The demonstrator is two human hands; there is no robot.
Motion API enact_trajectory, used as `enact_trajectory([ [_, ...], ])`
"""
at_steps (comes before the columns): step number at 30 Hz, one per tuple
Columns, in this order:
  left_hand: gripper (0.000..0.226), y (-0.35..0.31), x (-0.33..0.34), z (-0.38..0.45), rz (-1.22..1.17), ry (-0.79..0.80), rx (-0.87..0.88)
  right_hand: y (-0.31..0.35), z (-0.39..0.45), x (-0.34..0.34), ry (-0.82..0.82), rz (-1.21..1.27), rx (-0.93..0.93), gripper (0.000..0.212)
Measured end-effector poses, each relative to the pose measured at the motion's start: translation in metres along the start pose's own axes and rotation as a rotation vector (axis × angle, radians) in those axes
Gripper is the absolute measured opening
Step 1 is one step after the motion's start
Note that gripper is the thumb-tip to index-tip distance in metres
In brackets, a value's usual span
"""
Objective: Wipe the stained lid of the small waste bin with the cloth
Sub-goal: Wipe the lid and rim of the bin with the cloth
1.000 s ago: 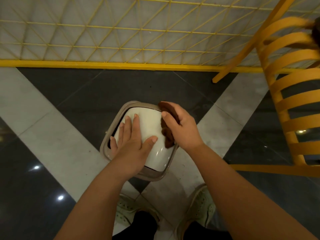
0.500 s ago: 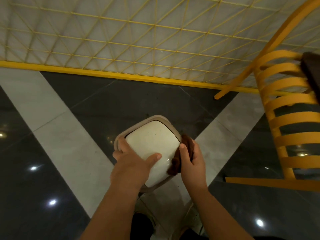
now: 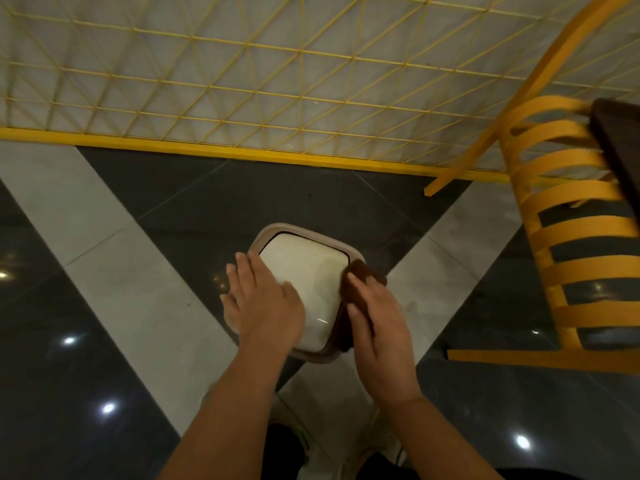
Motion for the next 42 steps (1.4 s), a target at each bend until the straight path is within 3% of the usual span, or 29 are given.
enact_trajectory([
  [3, 0.059, -0.001, 0.007, 0.004, -0.077, -0.14, -0.068, 0.013, 0.001, 0.025, 0.253, -0.149, -0.133, 0.043],
  [7, 0.054, 0.009, 0.013, 0.01, -0.027, -0.333, 0.034, 0.0, -0.006, 0.034, 0.398, -0.208, -0.238, 0.044],
  [10, 0.061, 0.011, 0.017, 0.013, 0.045, -0.354, 0.098, -0.006, 0.021, 0.031, 0.359, -0.194, -0.146, 0.045],
  [14, 0.061, 0.013, 0.019, 0.014, 0.1, -0.352, 0.111, -0.026, 0.055, 0.032, 0.261, 0.027, 0.166, 0.04],
  [18, 0.062, 0.013, 0.014, 0.025, 0.142, -0.317, 0.237, -0.022, 0.039, 0.033, 0.174, 0.052, 0.295, 0.039],
  [21, 0.063, 0.015, 0.007, 0.033, 0.166, -0.33, 0.296, -0.013, 0.01, 0.031, 0.165, 0.022, 0.245, 0.039],
  [25, 0.068, 0.02, 0.001, 0.021, 0.153, -0.426, -0.015, -0.016, -0.009, 0.034, 0.153, 0.054, 0.207, 0.036],
  [28, 0.062, 0.019, 0.007, 0.016, -0.054, -0.319, -0.128, -0.008, -0.009, 0.039, 0.093, 0.122, 0.251, 0.034],
  [30, 0.058, 0.02, 0.011, 0.018, -0.224, -0.269, -0.125, -0.003, -0.011, 0.042, 0.109, 0.106, 0.242, 0.034],
  [37, 0.053, 0.024, 0.013, 0.019, -0.326, -0.286, 0.025, 0.026, 0.036, 0.06, 0.443, -0.038, -0.091, 0.044],
  [40, 0.053, 0.026, 0.013, 0.021, -0.325, -0.284, 0.028, 0.016, 0.059, 0.065, 0.416, -0.014, -0.03, 0.048],
  [42, 0.054, 0.026, 0.014, 0.021, -0.309, -0.291, 0.014, 0.0, 0.064, 0.066, 0.38, 0.047, 0.133, 0.052],
])
Point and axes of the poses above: each hand's wrist, its own z-axis towards the middle knuckle, its own x-axis out of the palm, y = z × x, the point moved 3 cm from there along z, towards the middle knuckle, and after that the axes turned 7 degrees about z, right-handed, at the moved point
